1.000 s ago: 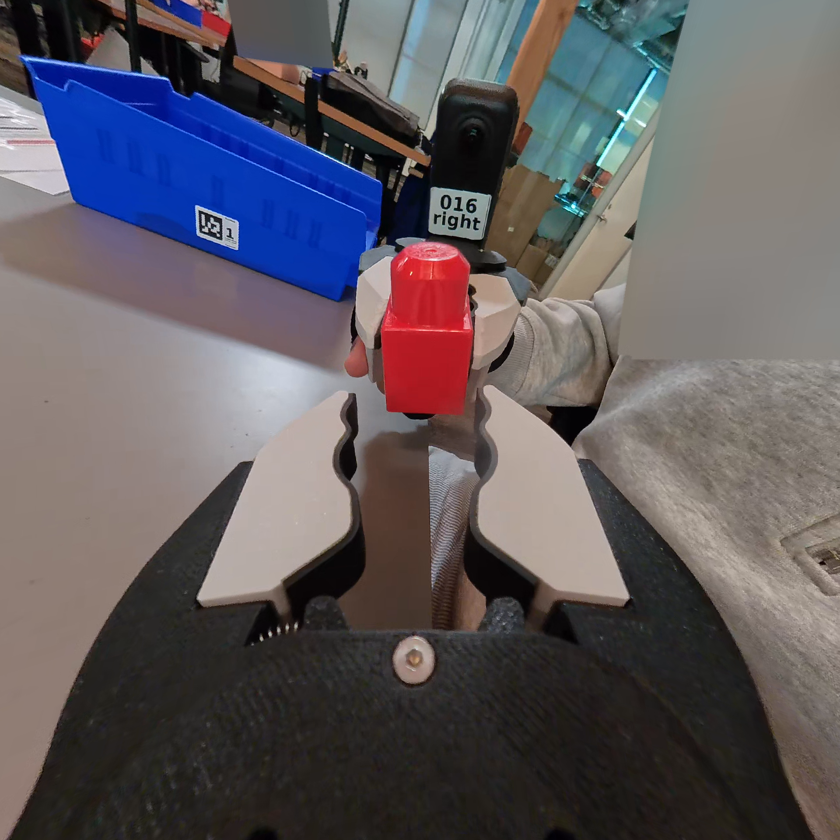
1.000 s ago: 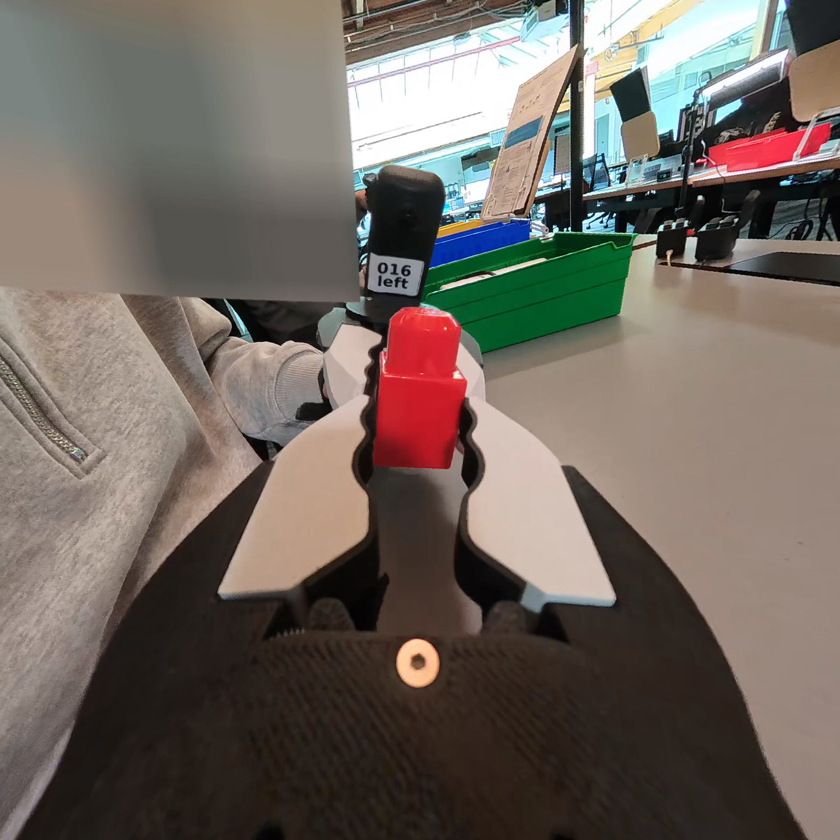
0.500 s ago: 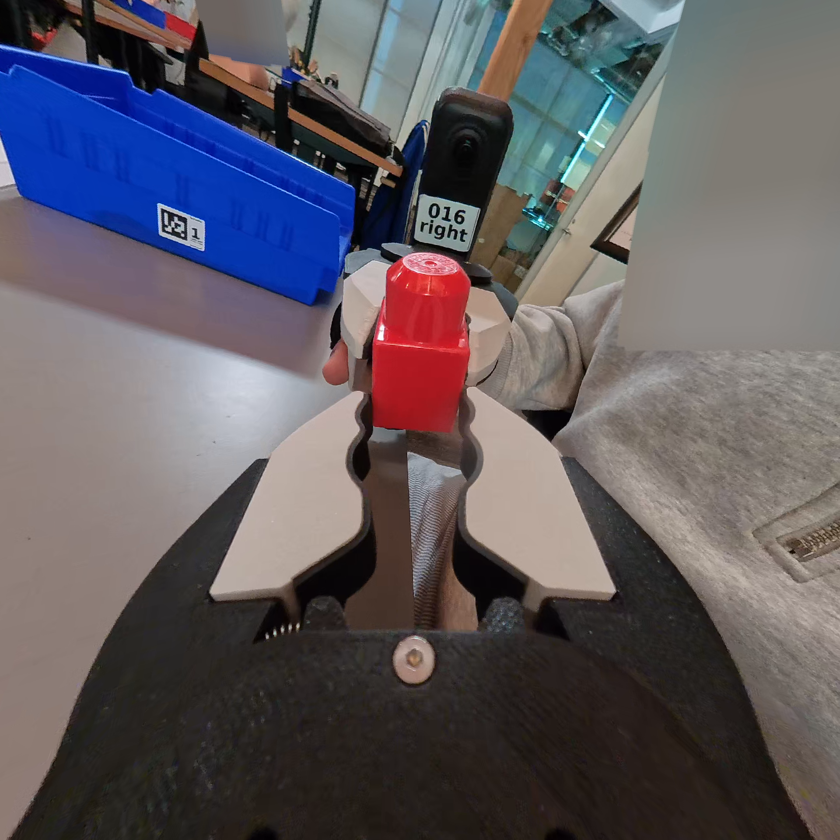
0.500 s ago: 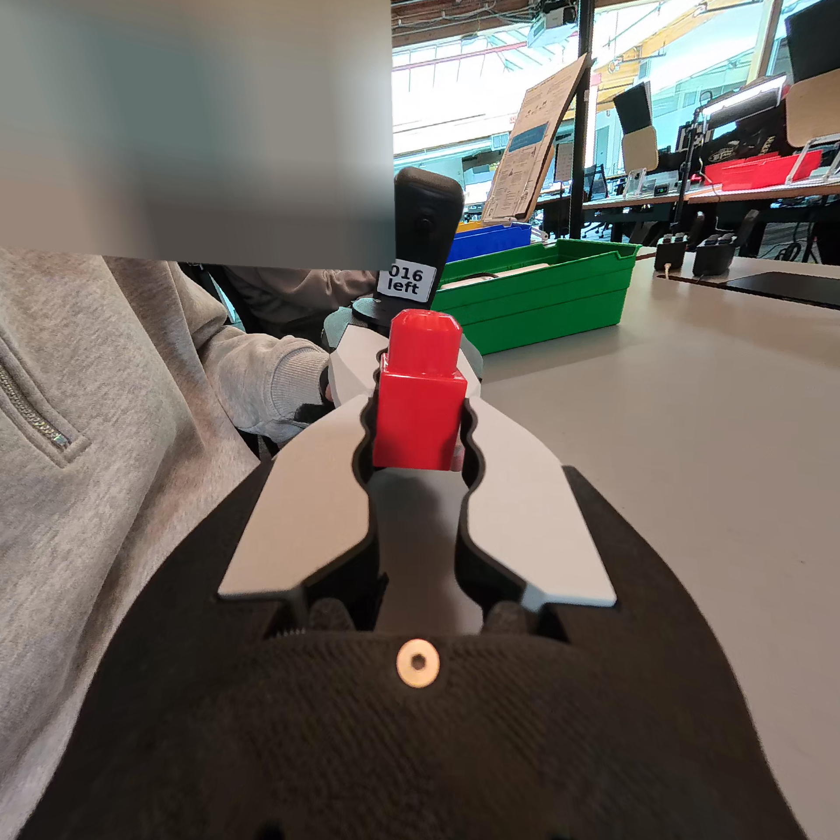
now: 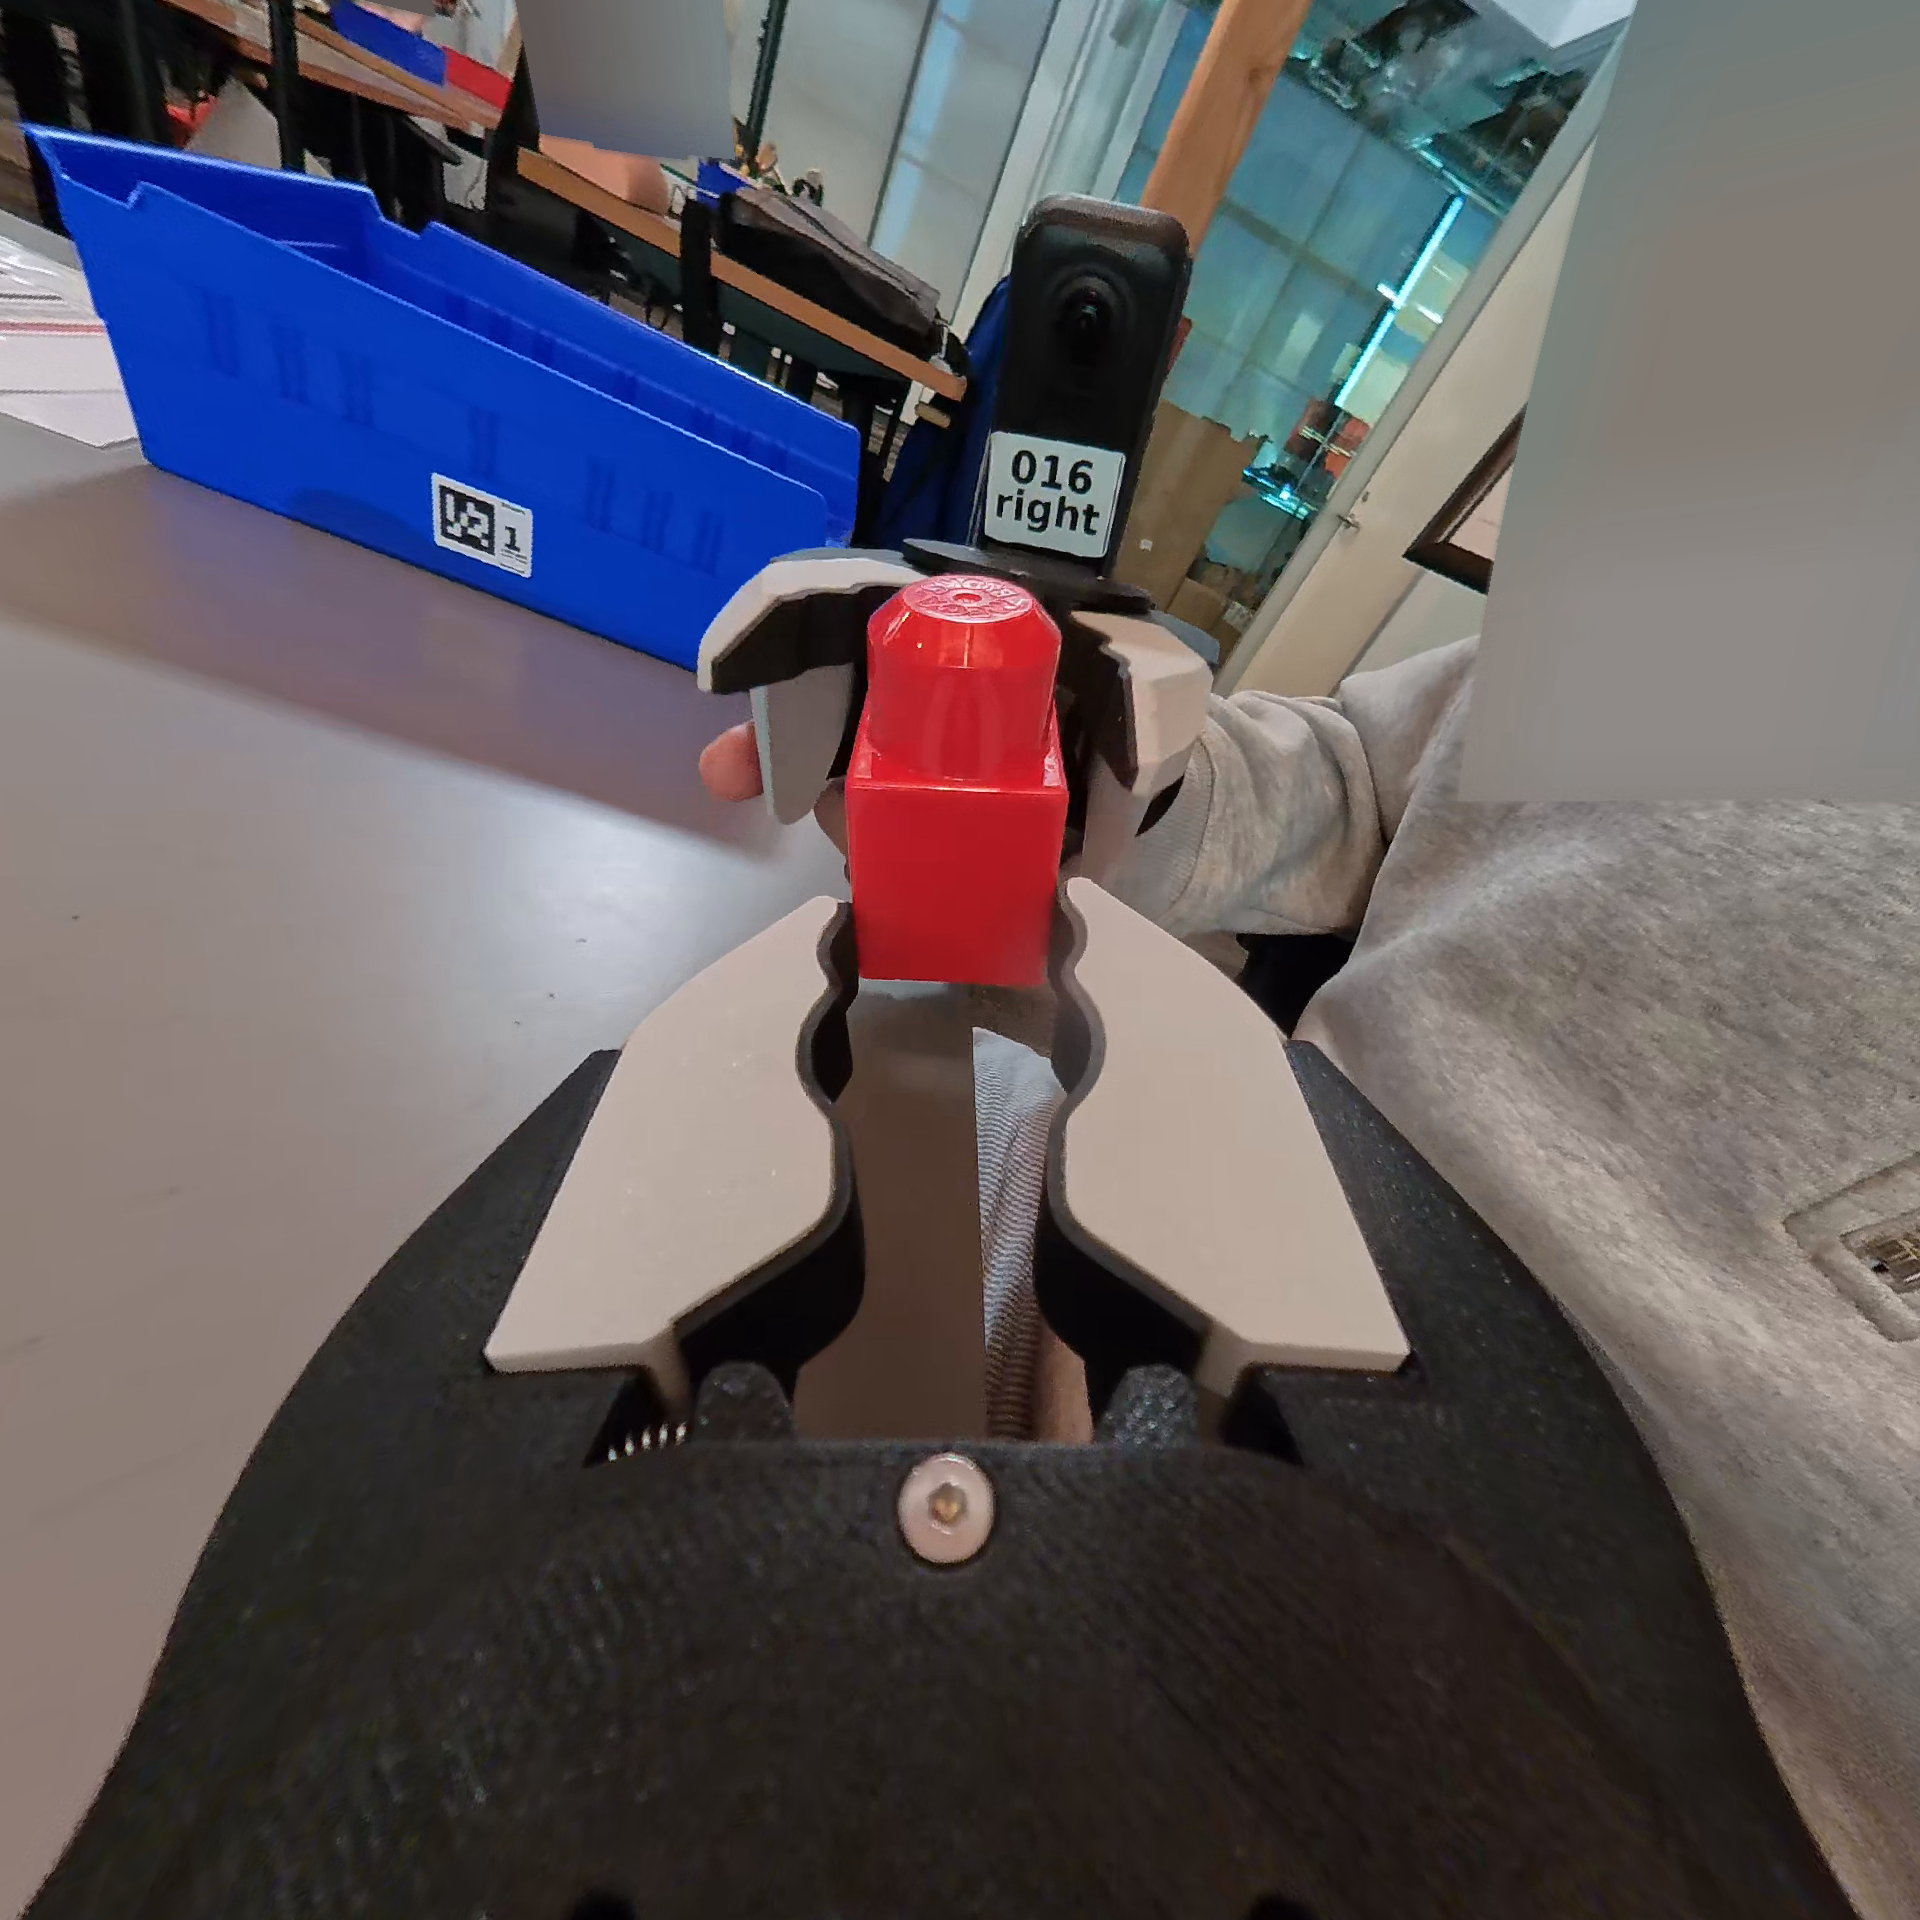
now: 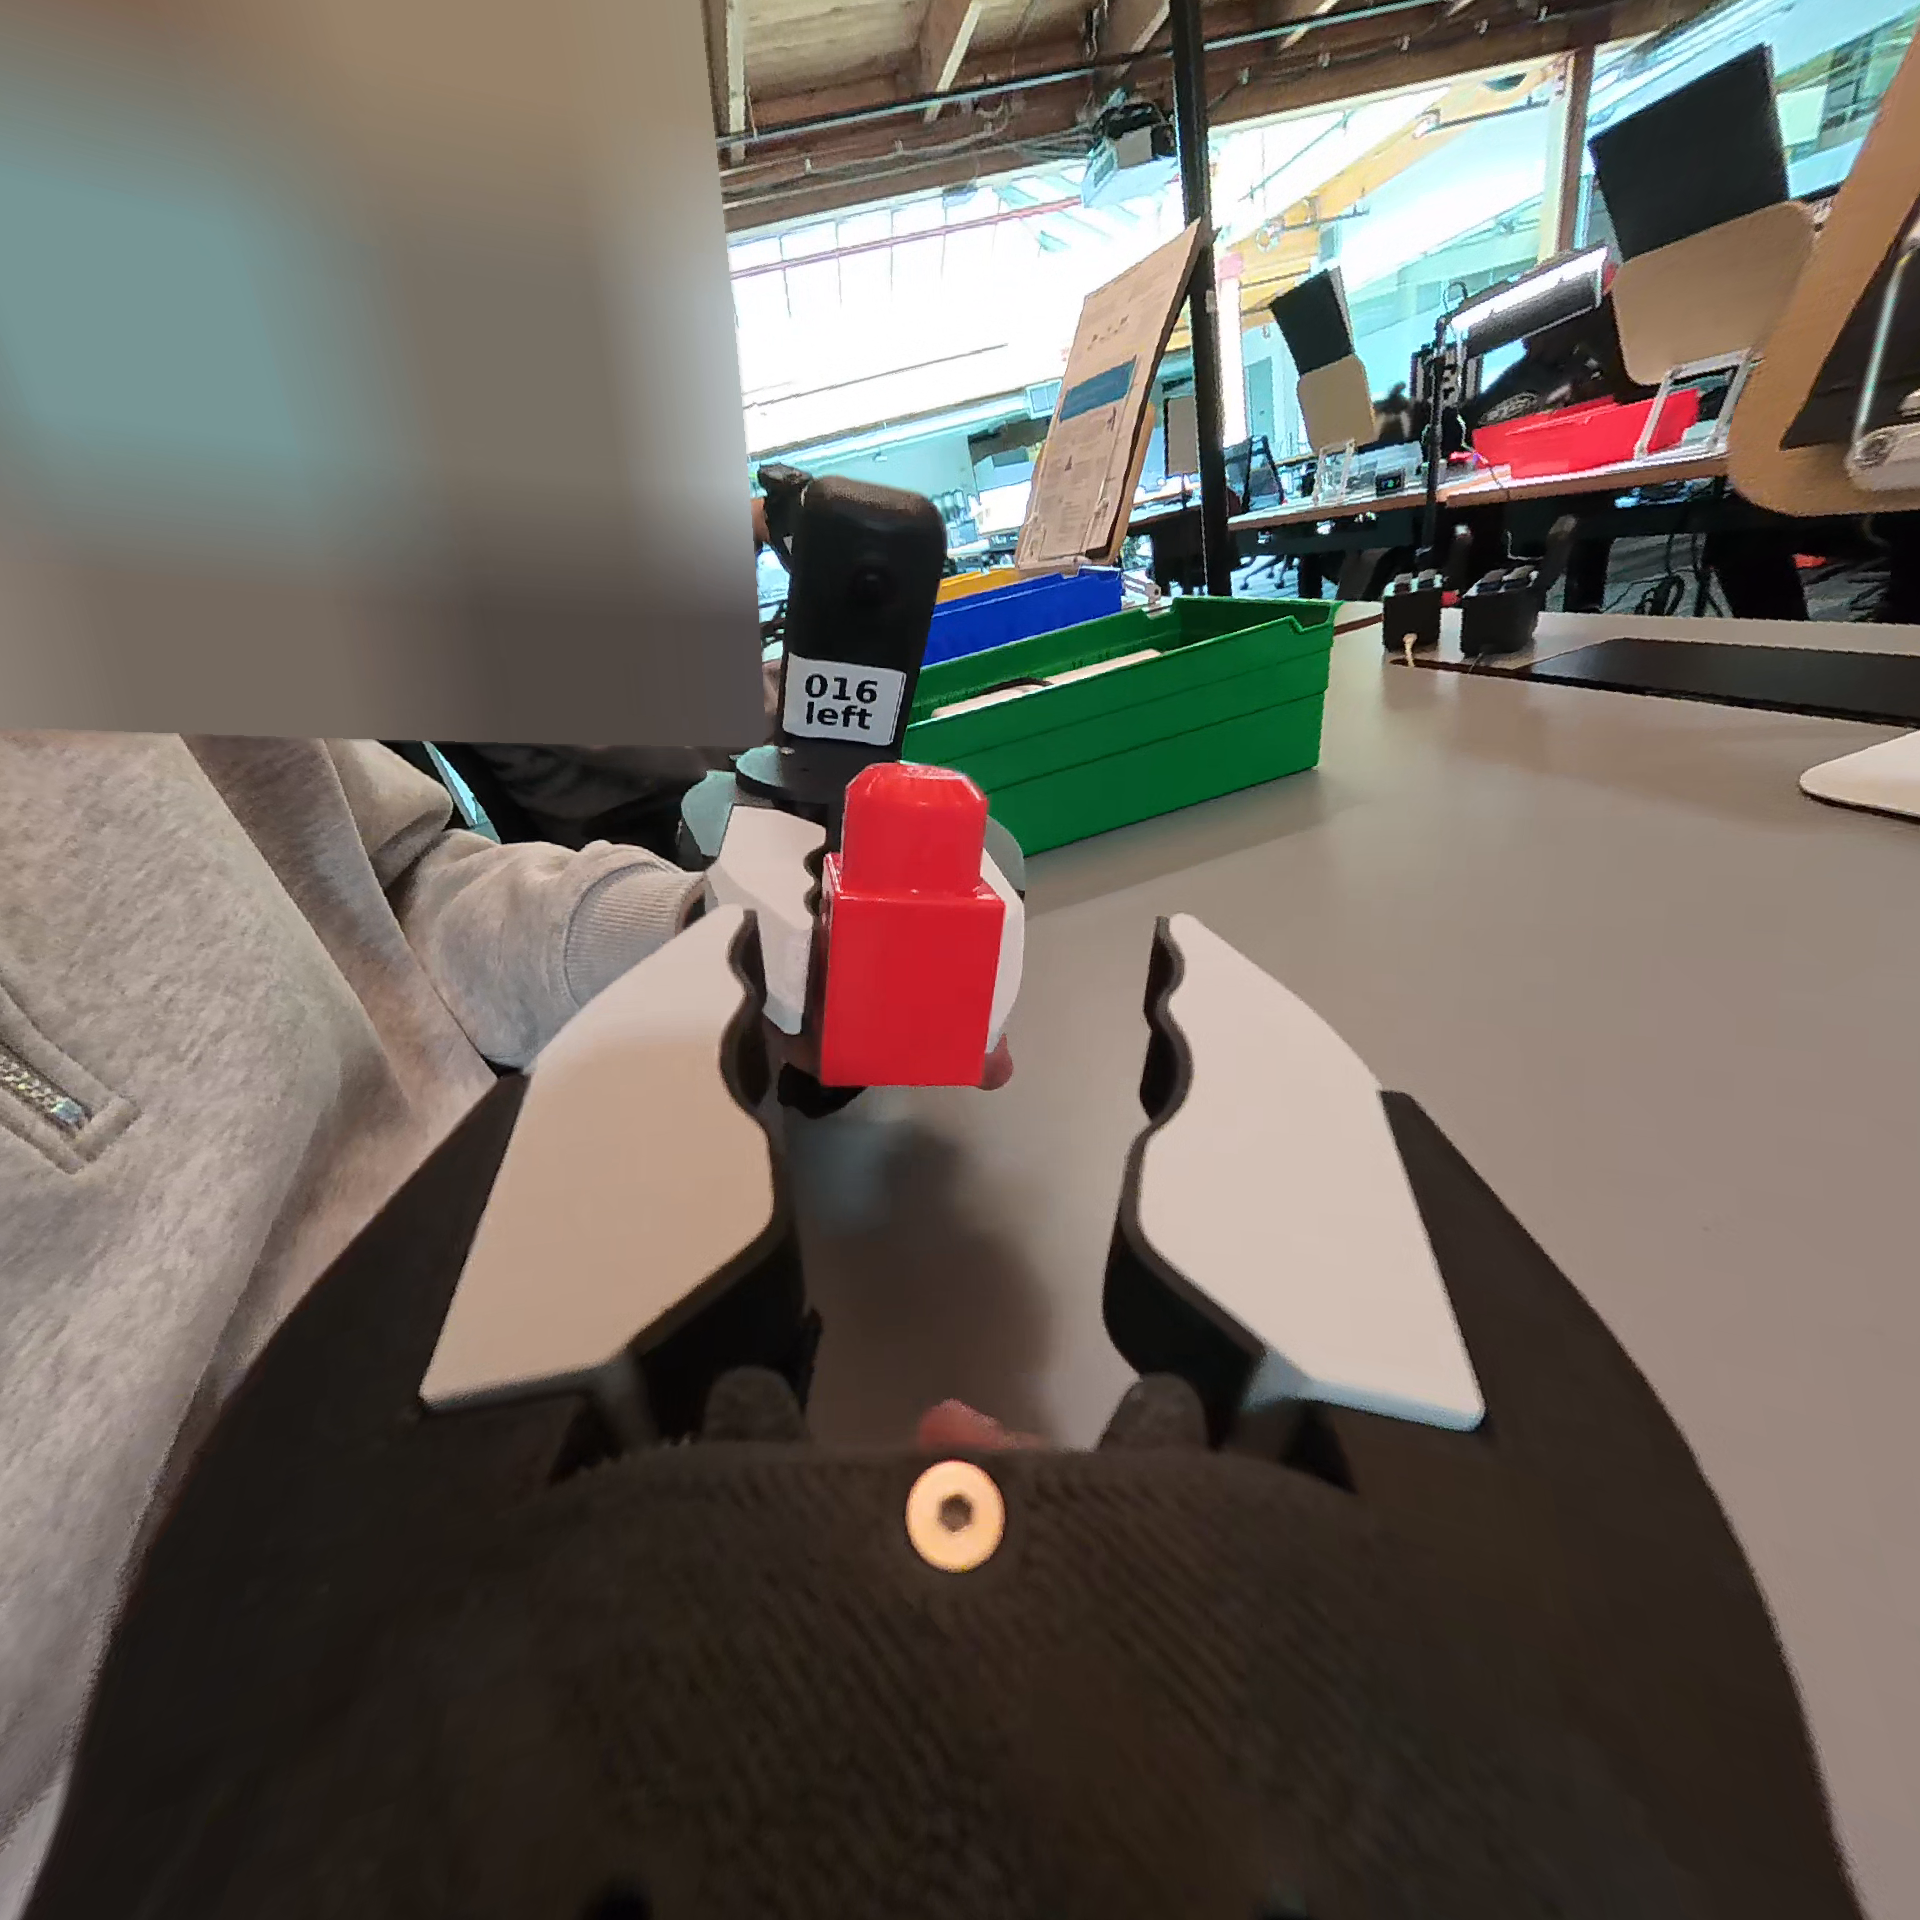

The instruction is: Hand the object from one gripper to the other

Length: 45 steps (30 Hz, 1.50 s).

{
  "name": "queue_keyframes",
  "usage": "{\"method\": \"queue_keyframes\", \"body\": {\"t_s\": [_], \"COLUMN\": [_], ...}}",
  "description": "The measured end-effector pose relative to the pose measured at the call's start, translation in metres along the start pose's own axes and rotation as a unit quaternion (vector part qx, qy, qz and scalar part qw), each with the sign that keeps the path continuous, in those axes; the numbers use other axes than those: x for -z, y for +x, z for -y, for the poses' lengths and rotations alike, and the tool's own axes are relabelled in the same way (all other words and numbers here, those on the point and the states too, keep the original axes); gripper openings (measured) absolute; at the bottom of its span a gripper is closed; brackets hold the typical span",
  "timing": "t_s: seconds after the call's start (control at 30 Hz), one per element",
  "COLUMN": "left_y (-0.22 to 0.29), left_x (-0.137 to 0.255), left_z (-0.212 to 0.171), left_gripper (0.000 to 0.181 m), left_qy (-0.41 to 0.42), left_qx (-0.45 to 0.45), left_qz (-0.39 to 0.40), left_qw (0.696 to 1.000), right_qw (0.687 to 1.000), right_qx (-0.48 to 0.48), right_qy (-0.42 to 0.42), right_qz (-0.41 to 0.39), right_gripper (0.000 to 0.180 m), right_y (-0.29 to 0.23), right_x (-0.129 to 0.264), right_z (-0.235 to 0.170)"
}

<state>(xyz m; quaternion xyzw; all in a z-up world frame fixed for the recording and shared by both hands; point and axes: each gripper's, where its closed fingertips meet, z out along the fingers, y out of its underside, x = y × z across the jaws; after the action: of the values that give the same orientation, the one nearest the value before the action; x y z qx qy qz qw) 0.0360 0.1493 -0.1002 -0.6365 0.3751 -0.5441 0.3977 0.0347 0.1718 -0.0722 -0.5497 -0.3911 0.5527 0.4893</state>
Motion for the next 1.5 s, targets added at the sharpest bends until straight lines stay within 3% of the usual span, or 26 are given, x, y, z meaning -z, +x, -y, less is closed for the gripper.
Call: {"method": "queue_keyframes", "body": {"t_s": [0.43, 0.83, 1.1, 1.2, 1.33, 1.5], "left_y": [-0.005, 0.000, 0.002, 0.004, 0.019, 0.053], "left_x": [-0.002, -0.010, -0.010, -0.010, -0.008, 0.002], "left_z": [-0.014, -0.029, -0.029, -0.023, -0.014, 0.003], "left_gripper": [0.036, 0.036, 0.036, 0.053, 0.068, 0.064], "left_qy": [-0.040, -0.087, -0.081, -0.063, -0.026, 0.018], "left_qx": [-0.011, -0.033, -0.042, -0.037, 0.012, 0.119], "left_qz": [0.012, 0.006, 0.003, -0.004, -0.068, -0.219], "left_qw": [0.999, 0.996, 0.996, 0.997, 0.997, 0.968], "right_qw": [1.000, 0.998, 0.998, 0.999, 0.995, 0.966], "right_qx": [-0.018, 0.017, 0.019, 0.008, -0.028, -0.117], "right_qy": [-0.010, -0.044, -0.042, -0.033, -0.010, 0.046], "right_qz": [0.014, 0.036, 0.038, 0.042, 0.094, 0.224], "right_gripper": [0.058, 0.029, 0.029, 0.029, 0.029, 0.029], "right_y": [-0.001, -0.016, -0.017, -0.015, -0.027, -0.058], "right_x": [0.003, -0.003, -0.002, 0.000, 0.004, 0.014], "right_z": [0.000, -0.011, -0.009, -0.006, 0.002, 0.023]}}
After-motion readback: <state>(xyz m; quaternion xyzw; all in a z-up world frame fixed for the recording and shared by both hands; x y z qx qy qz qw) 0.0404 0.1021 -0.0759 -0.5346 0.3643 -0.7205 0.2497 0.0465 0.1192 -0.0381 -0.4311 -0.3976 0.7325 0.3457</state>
